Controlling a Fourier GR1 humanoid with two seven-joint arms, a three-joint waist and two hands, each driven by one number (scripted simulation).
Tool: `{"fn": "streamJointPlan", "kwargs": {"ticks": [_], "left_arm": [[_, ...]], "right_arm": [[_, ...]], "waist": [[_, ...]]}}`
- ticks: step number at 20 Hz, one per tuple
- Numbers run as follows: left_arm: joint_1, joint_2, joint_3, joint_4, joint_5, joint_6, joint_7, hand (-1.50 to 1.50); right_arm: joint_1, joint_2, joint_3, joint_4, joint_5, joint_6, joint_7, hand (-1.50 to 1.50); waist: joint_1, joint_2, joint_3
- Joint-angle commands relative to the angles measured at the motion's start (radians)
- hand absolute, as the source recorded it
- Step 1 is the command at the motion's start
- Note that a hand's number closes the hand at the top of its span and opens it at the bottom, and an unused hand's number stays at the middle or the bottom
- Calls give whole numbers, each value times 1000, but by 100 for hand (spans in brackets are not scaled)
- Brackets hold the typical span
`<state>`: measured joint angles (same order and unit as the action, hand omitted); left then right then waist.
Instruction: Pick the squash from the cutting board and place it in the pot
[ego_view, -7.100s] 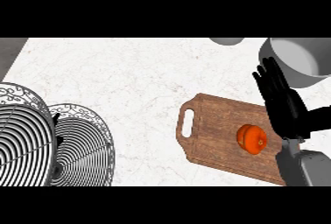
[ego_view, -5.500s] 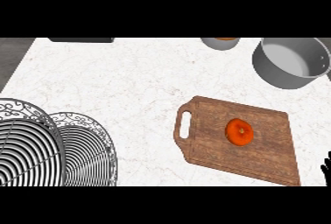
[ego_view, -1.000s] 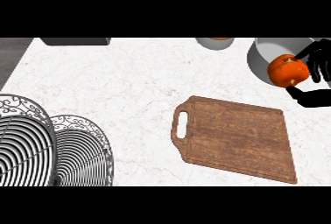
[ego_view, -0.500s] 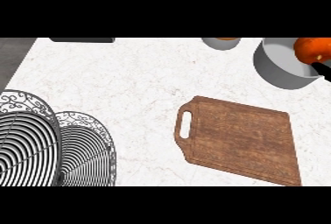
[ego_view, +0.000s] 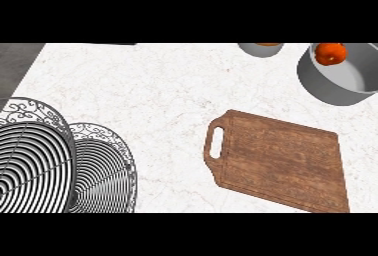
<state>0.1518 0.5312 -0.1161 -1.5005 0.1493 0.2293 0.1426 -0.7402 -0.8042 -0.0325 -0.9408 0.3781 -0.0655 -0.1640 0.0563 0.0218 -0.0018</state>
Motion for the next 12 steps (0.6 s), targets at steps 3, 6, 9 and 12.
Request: {"fn": "streamJointPlan", "kwargs": {"ticks": [3, 6, 9, 12], "left_arm": [[-141, -33, -22, -69, -24, 3, -34, 0], [-126, -41, -32, -56, -43, 7, -62, 0], [-157, -26, -14, -61, -25, -6, -25, 0], [-150, -42, -25, -52, -36, -1, -38, 0]], "right_arm": [[-100, 29, 9, 237, 63, -46, -112, 150], [-158, 25, 34, 326, 118, -58, -132, 150], [-147, 40, 60, 399, 176, -133, -187, 150], [-194, 73, 3, 488, 107, -73, -200, 150]], "waist": [[14, 10, 5], [29, 13, 4], [31, 22, 7], [32, 23, 7]]}}
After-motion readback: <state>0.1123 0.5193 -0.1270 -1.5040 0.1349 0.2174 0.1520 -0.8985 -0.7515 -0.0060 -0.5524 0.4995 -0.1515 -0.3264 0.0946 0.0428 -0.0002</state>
